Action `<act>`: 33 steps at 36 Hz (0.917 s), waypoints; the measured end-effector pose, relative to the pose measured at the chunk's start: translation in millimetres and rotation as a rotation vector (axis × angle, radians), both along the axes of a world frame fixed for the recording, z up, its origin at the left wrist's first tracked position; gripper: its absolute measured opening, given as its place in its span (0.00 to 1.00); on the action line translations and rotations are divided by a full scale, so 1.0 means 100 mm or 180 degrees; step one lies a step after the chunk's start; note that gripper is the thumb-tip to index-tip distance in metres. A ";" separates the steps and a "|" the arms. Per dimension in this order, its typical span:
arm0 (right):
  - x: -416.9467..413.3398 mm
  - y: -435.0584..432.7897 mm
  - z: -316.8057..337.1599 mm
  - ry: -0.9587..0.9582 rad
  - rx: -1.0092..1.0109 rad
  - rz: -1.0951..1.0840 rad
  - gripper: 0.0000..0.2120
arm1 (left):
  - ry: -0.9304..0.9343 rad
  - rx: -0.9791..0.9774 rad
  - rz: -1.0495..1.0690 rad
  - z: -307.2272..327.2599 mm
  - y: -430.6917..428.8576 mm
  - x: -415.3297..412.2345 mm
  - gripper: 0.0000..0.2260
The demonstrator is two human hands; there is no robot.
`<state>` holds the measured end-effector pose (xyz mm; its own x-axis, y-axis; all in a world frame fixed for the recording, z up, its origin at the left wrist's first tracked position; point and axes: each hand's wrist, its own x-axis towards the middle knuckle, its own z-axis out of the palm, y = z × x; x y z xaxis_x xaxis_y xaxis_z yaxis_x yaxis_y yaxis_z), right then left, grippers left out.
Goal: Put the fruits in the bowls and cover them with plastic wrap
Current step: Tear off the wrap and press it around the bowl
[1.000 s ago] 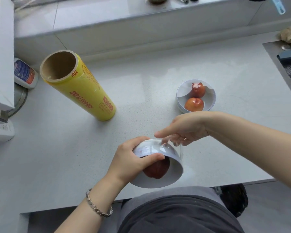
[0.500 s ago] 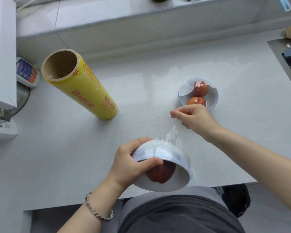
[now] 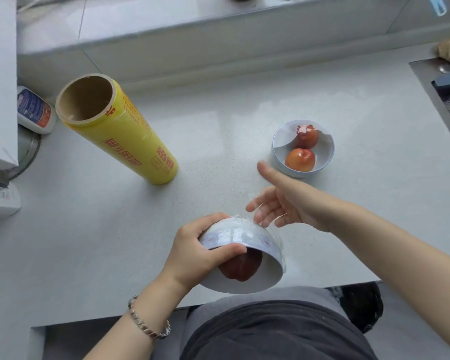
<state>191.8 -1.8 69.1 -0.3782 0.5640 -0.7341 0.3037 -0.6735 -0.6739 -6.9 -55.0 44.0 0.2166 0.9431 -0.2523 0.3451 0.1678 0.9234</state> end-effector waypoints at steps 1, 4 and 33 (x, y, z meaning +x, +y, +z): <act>-0.03 -0.02 0.02 -0.0193 0.0155 0.0135 0.38 | 0.0016 -0.0002 -0.0028 -0.01 0.00 0.00 0.17; -0.11 -0.08 0.00 -0.0831 0.0924 0.0528 0.26 | 0.0055 0.0043 -0.0120 0.00 0.01 0.01 0.17; -0.18 -0.08 -0.26 -0.0204 0.0981 -0.0156 0.14 | -0.0083 0.0134 -0.0099 0.07 0.11 0.02 0.30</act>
